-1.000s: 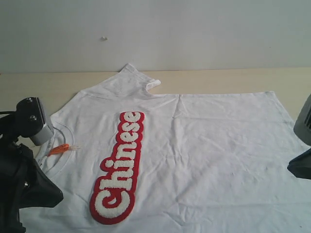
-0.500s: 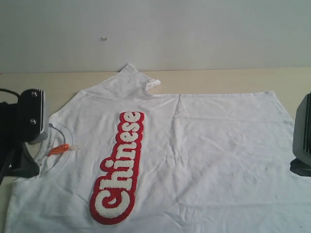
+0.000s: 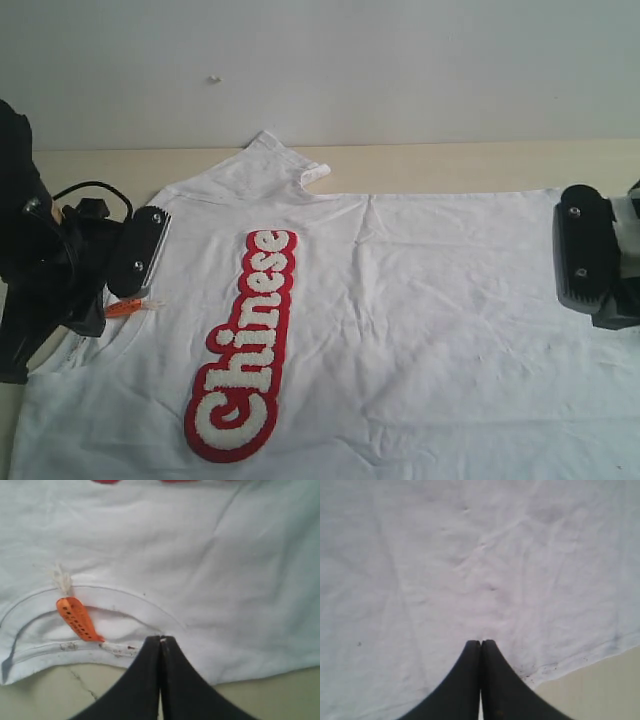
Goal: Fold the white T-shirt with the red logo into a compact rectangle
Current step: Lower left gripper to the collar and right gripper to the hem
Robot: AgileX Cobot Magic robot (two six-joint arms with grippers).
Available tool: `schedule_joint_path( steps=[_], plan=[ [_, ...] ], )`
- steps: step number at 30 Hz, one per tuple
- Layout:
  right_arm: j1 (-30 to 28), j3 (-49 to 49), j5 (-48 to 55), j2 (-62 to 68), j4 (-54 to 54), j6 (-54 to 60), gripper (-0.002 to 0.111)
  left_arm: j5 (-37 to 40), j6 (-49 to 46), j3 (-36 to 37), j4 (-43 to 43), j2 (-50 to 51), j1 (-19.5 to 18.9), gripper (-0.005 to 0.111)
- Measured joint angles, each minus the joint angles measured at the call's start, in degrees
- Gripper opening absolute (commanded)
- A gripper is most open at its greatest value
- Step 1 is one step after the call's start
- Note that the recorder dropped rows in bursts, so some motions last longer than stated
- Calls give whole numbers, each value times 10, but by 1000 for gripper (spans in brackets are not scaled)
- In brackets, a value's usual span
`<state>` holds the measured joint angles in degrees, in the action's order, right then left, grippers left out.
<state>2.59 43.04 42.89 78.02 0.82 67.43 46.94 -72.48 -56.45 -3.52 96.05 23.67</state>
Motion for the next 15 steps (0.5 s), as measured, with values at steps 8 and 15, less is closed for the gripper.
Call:
schedule_joint_path(
  steps=[8,15],
  plan=[
    [0,114,55,169,49,0,0,-54,-26,-31,-4,47,-64,0],
    [0,143,43,235,50,0,0,-5,-139,-82,133,104,-147,0]
  ],
)
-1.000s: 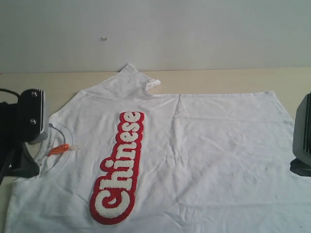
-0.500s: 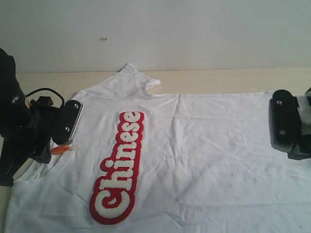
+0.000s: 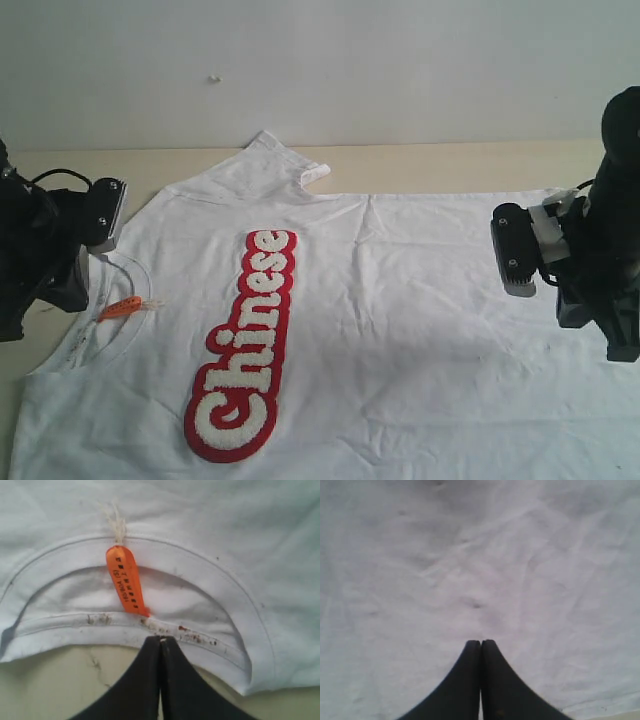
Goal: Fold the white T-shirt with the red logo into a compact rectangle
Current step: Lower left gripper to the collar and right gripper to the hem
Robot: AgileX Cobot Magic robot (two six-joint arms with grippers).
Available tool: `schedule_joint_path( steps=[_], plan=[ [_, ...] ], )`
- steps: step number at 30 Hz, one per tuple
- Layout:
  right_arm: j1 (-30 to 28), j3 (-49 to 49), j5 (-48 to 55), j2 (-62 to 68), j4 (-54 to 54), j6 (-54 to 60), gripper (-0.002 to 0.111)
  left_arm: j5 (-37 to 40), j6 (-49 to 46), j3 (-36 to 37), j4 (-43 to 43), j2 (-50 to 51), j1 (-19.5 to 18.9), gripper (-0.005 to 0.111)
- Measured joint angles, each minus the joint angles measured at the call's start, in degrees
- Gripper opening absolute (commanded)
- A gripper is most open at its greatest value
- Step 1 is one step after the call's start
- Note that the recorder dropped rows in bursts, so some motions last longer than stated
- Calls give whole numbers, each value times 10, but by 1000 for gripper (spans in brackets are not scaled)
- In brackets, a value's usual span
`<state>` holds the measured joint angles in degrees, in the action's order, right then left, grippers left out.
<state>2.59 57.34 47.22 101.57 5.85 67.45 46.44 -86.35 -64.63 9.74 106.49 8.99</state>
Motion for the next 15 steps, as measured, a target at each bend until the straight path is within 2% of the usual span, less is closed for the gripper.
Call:
schedule_joint_path(
  steps=[5,12,15],
  plan=[
    [-10,19,-1,25,-3,0,0,22,-42,-22,44,22,-9,0],
    [-11,22,-12,27,-10,-8,0,25,-45,-24,91,28,-9,0],
    [-11,22,-30,27,-10,-39,6,25,-45,-24,97,28,-9,8]
  ],
)
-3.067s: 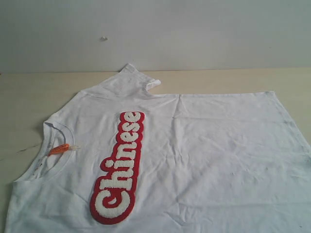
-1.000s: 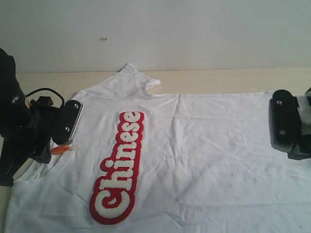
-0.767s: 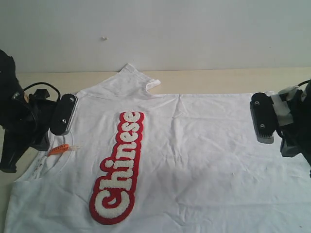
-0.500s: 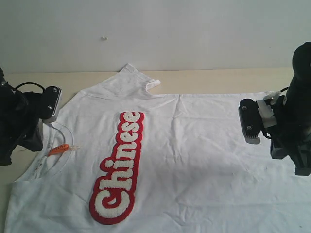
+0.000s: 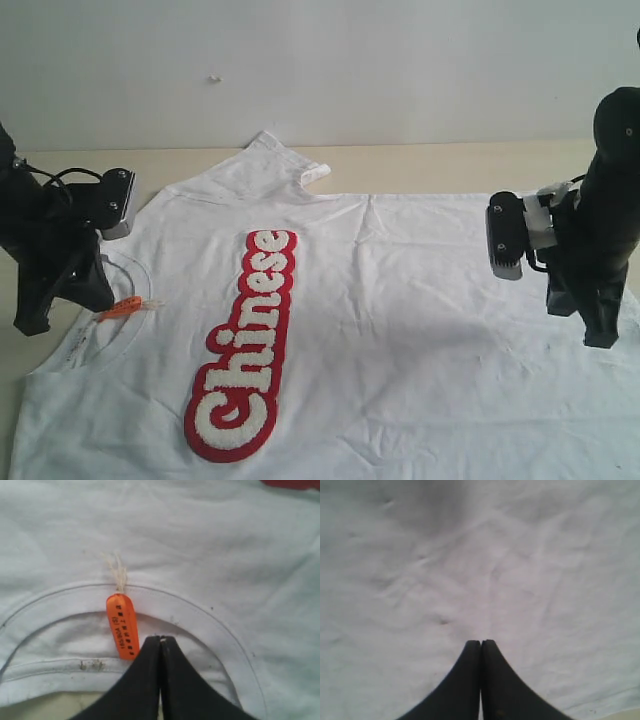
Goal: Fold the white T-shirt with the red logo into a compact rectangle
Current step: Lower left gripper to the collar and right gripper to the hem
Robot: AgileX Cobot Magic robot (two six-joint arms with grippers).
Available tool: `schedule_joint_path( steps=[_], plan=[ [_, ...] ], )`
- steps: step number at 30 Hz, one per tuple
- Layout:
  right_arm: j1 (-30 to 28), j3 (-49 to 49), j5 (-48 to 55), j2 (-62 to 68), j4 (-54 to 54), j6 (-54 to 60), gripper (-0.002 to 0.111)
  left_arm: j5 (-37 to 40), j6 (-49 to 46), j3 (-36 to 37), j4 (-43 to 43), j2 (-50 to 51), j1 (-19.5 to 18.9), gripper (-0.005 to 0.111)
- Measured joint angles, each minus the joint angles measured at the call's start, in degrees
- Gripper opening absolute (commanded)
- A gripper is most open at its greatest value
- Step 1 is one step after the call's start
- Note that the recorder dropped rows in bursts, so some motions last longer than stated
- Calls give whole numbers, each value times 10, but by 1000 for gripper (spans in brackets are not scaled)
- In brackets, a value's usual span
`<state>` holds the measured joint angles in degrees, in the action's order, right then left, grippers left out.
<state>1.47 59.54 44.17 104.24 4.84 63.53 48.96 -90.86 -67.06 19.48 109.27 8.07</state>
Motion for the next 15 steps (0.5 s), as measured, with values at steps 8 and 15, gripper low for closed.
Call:
schedule_joint_path(
  steps=[8,15],
  plan=[
    [0,0,-38,-3,0,-116,92,20,0,0,13,0,0,99],
    [0,0,-11,-7,10,-36,105,21,5,0,56,0,0,105]
  ],
)
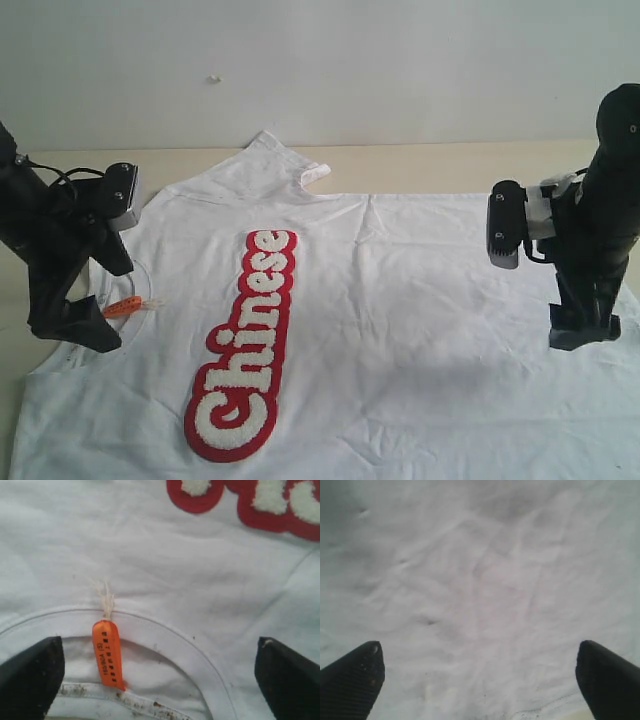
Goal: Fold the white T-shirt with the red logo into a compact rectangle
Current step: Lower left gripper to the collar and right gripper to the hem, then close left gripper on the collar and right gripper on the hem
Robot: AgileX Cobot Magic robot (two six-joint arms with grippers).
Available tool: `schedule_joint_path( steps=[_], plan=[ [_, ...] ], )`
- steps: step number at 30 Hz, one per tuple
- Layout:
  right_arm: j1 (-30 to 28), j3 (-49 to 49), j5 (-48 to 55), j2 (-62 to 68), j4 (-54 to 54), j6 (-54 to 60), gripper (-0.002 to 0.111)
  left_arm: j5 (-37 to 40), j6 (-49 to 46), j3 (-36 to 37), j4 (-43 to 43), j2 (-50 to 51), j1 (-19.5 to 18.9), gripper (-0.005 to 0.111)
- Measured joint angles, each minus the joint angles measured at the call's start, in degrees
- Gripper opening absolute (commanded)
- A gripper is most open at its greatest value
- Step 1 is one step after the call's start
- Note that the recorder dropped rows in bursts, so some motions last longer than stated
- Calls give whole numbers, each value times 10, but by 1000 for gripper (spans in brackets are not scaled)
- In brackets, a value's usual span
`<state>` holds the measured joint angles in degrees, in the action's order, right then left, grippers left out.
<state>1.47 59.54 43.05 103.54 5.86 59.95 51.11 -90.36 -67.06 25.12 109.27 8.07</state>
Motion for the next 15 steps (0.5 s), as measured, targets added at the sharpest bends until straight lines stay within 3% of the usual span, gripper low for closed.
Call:
schedule_joint_path(
  steps=[10,15],
  plan=[
    [0,0,-42,0,-31,-35,105,-20,34,0,16,0,0,105],
    [-8,0,-10,0,7,26,105,4,14,0,-39,0,0,105]
  ],
)
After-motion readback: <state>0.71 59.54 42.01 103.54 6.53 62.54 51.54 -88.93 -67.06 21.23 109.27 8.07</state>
